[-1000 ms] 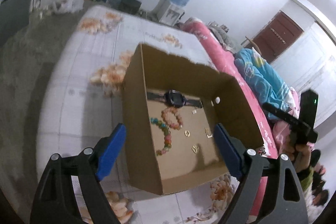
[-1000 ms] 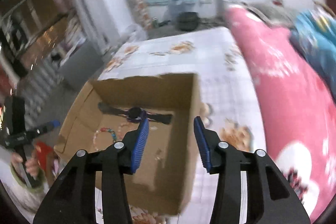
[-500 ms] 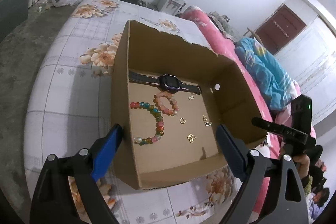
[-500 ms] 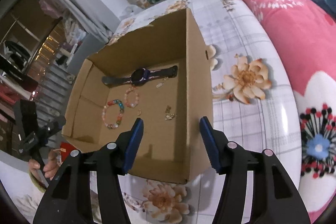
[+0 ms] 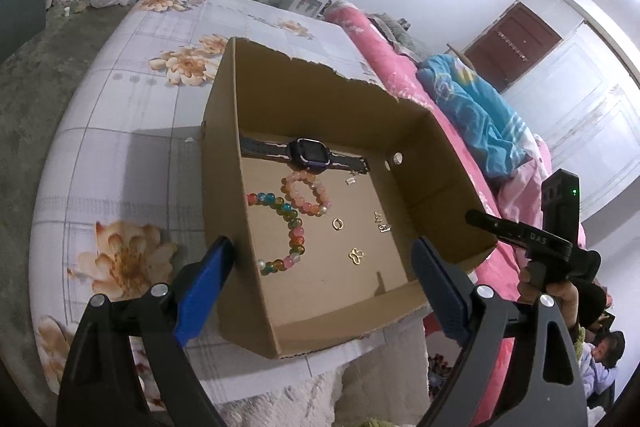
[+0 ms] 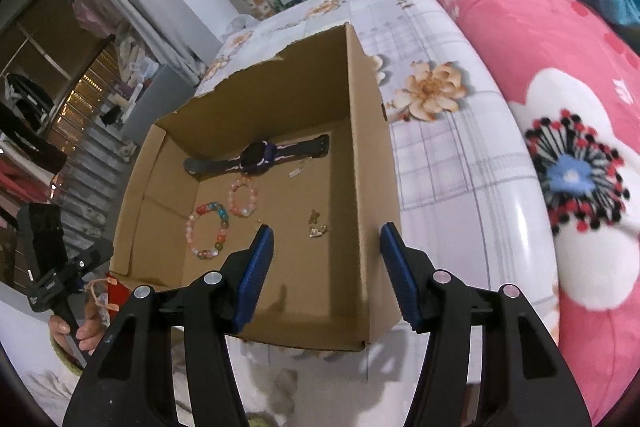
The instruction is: Organize jewelry
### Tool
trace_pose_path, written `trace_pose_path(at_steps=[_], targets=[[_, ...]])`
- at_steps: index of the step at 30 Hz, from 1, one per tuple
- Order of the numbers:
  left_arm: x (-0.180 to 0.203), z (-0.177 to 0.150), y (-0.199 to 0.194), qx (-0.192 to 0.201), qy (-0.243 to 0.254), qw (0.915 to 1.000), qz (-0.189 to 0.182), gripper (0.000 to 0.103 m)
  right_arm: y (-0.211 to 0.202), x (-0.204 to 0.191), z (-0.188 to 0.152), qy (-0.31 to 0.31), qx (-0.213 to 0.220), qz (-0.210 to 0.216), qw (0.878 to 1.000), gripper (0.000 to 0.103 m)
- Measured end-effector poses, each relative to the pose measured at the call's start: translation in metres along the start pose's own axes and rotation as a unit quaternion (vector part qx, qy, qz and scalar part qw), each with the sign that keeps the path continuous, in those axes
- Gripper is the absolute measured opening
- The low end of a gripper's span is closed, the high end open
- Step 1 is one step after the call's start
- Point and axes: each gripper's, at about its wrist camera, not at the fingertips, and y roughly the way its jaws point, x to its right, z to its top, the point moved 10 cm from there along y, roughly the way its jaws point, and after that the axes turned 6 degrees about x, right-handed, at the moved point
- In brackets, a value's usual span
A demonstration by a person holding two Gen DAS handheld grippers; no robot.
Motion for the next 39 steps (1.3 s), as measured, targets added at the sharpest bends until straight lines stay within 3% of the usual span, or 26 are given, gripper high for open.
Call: trace_pose_path(at_steps=[5,8,11,17,23,27,32,39], targets=[[0.000,-0.004,-0.010,0.028,-0.003,0.9996,0.009,0.089,-0.013,0.000,-0.003,0.000,0.034,-0.011,0.999,0.055],[0.001,0.000,-0.031,0.072,0.018,0.9963,0.043,0.093,-0.048,-0.002,-0.004,-0.019,0.100,-0.052,0.993,0.063],[0.011,-0.002,-0.059,0.118,0.052,0.9890,0.072,0.097,-0.077,-0.009,-0.017,-0.053,0.140,-0.095,0.984,0.071],[0.022,-0.021,-0.083,0.151,0.085,0.9769,0.124,0.097,-0.081,-0.030,-0.062,-0.090,0.123,-0.095,0.984,0.089],[0.028,-0.045,-0.071,0.142,0.115,0.9691,0.165,0.097,-0.063,-0.054,-0.090,-0.146,0.105,-0.129,0.975,0.092],[0.025,-0.060,-0.053,0.101,0.095,0.9733,0.183,0.097,-0.053,-0.059,-0.091,-0.130,0.099,-0.119,0.979,0.093],[0.016,-0.065,-0.040,0.073,0.078,0.9697,0.220,0.097,-0.042,-0.062,-0.089,-0.111,0.095,-0.118,0.982,0.093],[0.025,-0.066,-0.036,0.067,0.078,0.9653,0.240,0.097,-0.036,-0.071,-0.088,-0.108,0.090,-0.123,0.982,0.094]])
